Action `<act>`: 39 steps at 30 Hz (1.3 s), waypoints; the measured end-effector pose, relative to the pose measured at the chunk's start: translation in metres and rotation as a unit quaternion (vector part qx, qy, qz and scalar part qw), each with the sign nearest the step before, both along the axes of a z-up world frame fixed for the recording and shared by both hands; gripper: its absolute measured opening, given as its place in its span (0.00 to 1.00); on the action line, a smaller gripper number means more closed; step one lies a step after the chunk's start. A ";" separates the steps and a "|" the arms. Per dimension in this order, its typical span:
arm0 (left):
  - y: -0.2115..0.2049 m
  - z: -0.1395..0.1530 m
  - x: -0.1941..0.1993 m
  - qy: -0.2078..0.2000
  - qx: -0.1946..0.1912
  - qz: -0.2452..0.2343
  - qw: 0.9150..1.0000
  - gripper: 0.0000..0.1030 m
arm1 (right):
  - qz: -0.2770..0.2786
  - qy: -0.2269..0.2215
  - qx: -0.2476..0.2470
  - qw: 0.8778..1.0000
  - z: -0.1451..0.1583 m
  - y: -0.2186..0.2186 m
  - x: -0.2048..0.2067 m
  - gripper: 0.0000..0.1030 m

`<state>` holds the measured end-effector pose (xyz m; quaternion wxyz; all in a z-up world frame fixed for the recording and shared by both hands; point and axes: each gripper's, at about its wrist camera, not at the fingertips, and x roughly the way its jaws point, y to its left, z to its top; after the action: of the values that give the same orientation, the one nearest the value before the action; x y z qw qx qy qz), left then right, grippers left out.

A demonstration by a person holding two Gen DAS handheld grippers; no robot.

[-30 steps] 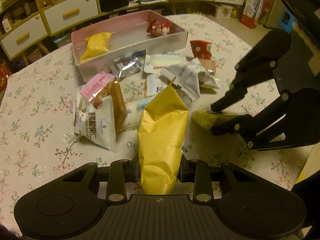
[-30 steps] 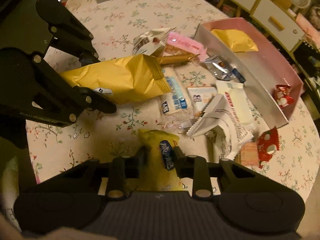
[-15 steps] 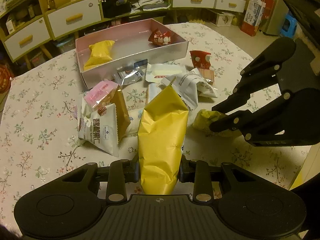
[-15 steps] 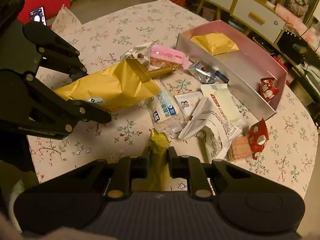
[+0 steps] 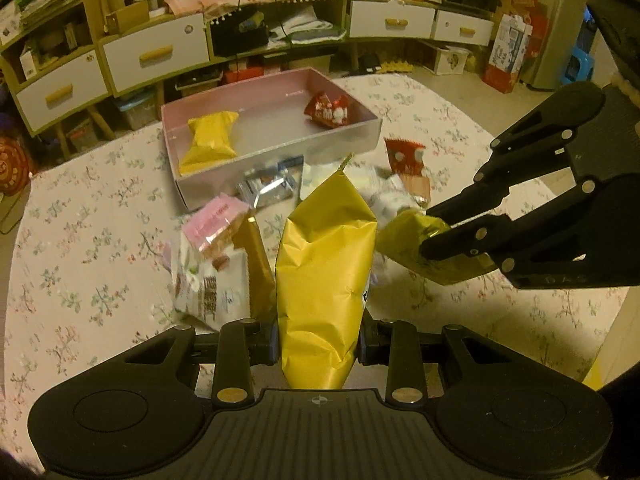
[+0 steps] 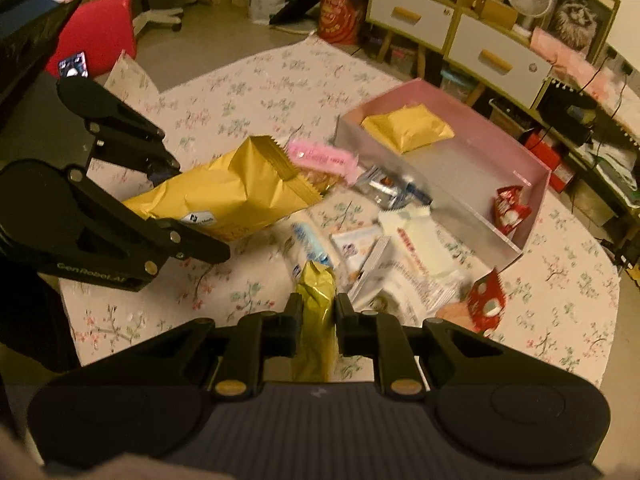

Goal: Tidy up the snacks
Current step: 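Carry both packets over the pink box and open both grippers inside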

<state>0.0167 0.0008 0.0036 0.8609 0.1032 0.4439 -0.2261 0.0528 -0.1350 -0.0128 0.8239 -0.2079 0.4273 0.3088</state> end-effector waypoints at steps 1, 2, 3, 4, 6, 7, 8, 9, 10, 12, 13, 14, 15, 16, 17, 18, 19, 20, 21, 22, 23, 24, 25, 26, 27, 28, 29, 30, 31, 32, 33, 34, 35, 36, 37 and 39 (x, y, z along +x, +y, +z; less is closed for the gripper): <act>0.000 0.001 0.002 -0.002 0.000 0.001 1.000 0.30 | -0.002 -0.004 0.000 1.000 0.003 0.000 0.002 0.14; 0.000 0.003 0.005 -0.003 0.000 0.003 1.000 0.30 | -0.003 -0.007 -0.001 1.000 0.006 -0.001 0.005 0.14; 0.000 0.005 0.008 -0.004 0.000 0.004 1.000 0.30 | -0.004 -0.011 -0.002 1.000 0.009 -0.001 0.007 0.14; 0.000 0.007 0.011 -0.006 0.000 0.006 1.000 0.30 | -0.005 -0.015 -0.002 1.000 0.012 -0.002 0.010 0.14; -0.001 0.011 0.018 -0.010 0.002 0.007 1.000 0.30 | -0.010 -0.021 0.001 1.000 0.018 -0.002 0.016 0.14; -0.001 0.013 0.021 -0.012 0.002 0.007 1.000 0.30 | -0.013 -0.025 0.002 1.000 0.020 -0.003 0.021 0.14; -0.002 0.015 0.025 -0.014 0.003 0.006 1.000 0.30 | -0.016 -0.028 0.003 0.999 0.023 -0.003 0.025 0.14; -0.003 0.016 0.029 -0.016 0.004 0.006 1.000 0.30 | -0.019 -0.032 0.004 0.999 0.025 -0.002 0.030 0.14; -0.005 0.019 0.034 -0.019 0.006 0.004 1.000 0.30 | -0.021 -0.033 0.005 0.999 0.027 -0.003 0.035 0.14; -0.010 0.022 0.044 -0.024 0.011 0.002 1.000 0.30 | -0.025 -0.039 0.002 0.999 0.029 -0.002 0.046 0.14; -0.013 0.023 0.050 -0.027 0.014 0.001 1.000 0.30 | -0.027 -0.042 0.001 0.999 0.031 -0.001 0.052 0.14; -0.015 0.024 0.056 -0.029 0.017 -0.001 0.999 0.30 | -0.028 -0.043 0.000 0.999 0.032 -0.001 0.059 0.14; -0.018 0.025 0.061 -0.030 0.019 -0.002 0.999 0.30 | -0.030 -0.045 -0.001 0.999 0.032 -0.001 0.065 0.14; -0.020 0.025 0.068 -0.032 0.021 -0.003 0.999 0.30 | -0.033 -0.048 -0.004 0.998 0.032 -0.001 0.070 0.14; -0.022 0.026 0.075 -0.033 0.023 -0.005 0.999 0.30 | -0.036 -0.051 -0.005 0.998 0.032 -0.002 0.078 0.14; -0.025 0.026 0.081 -0.035 0.026 -0.005 0.999 0.30 | -0.039 -0.051 -0.004 0.998 0.032 -0.002 0.085 0.14; -0.027 0.026 0.088 -0.037 0.028 -0.006 0.999 0.30 | -0.041 -0.052 -0.004 0.998 0.033 -0.003 0.090 0.14; -0.029 0.026 0.096 -0.039 0.029 -0.007 0.999 0.30 | -0.043 -0.052 -0.003 0.998 0.032 -0.003 0.098 0.14; -0.030 0.026 0.101 -0.040 0.030 -0.007 0.999 0.30 | -0.044 -0.051 -0.002 0.998 0.031 -0.004 0.105 0.14; -0.032 0.025 0.108 -0.042 0.030 -0.008 0.999 0.30 | -0.045 -0.051 0.000 0.998 0.030 -0.005 0.110 0.14; -0.033 0.023 0.116 -0.043 0.030 -0.008 0.999 0.30 | -0.048 -0.051 0.001 0.998 0.029 -0.006 0.117 0.14; -0.034 0.021 0.122 -0.044 0.030 -0.007 0.999 0.30 | -0.051 -0.051 0.002 0.997 0.028 -0.007 0.123 0.14; -0.036 0.019 0.130 -0.043 0.032 -0.005 0.999 0.30 | -0.056 -0.050 0.003 0.997 0.026 -0.009 0.131 0.14; -0.037 0.016 0.138 -0.043 0.033 -0.003 0.999 0.30 | -0.060 -0.050 0.002 0.997 0.023 -0.010 0.138 0.14; -0.037 0.014 0.144 -0.043 0.035 -0.001 0.998 0.30 | -0.064 -0.050 0.001 0.997 0.022 -0.011 0.143 0.14; -0.038 0.012 0.152 -0.042 0.036 0.001 0.998 0.30 | -0.069 -0.049 0.002 0.996 0.020 -0.013 0.150 0.14; -0.039 0.011 0.160 -0.041 0.037 0.002 0.998 0.30 | -0.072 -0.047 0.004 0.996 0.018 -0.015 0.156 0.14; -0.041 0.009 0.167 -0.040 0.038 0.003 0.998 0.30 | -0.075 -0.046 0.006 0.996 0.016 -0.016 0.161 0.14; -0.041 0.007 0.173 -0.040 0.040 0.004 0.998 0.30 | -0.079 -0.046 0.007 0.996 0.014 -0.018 0.167 0.14; -0.042 0.004 0.180 -0.039 0.041 0.005 0.998 0.30 | -0.084 -0.046 0.008 0.995 0.013 -0.019 0.171 0.14; -0.043 0.003 0.185 -0.039 0.042 0.005 0.998 0.30 | -0.090 -0.046 0.011 0.995 0.011 -0.020 0.177 0.14; -0.043 0.001 0.191 -0.038 0.041 0.007 0.998 0.30 | -0.095 -0.046 0.013 0.994 0.010 -0.021 0.182 0.14; -0.044 -0.001 0.198 -0.037 0.039 0.008 0.999 0.30 | -0.100 -0.046 0.016 0.994 0.008 -0.022 0.188 0.14; -0.045 -0.003 0.203 -0.035 0.036 0.010 0.999 0.30 | -0.104 -0.045 0.019 0.993 0.007 -0.023 0.192 0.14; -0.046 -0.005 0.209 -0.034 0.033 0.012 0.999 0.30 | -0.107 -0.045 0.021 0.993 0.005 -0.023 0.197 0.14; -0.048 -0.011 0.218 -0.029 0.030 0.015 0.999 0.30 | -0.114 -0.045 0.022 0.992 0.001 -0.024 0.206 0.14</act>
<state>0.2348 -0.0476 -0.0070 0.8730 0.1292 0.4270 -0.1969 0.2583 -0.1590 -0.0121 0.8766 -0.1530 0.4038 0.2123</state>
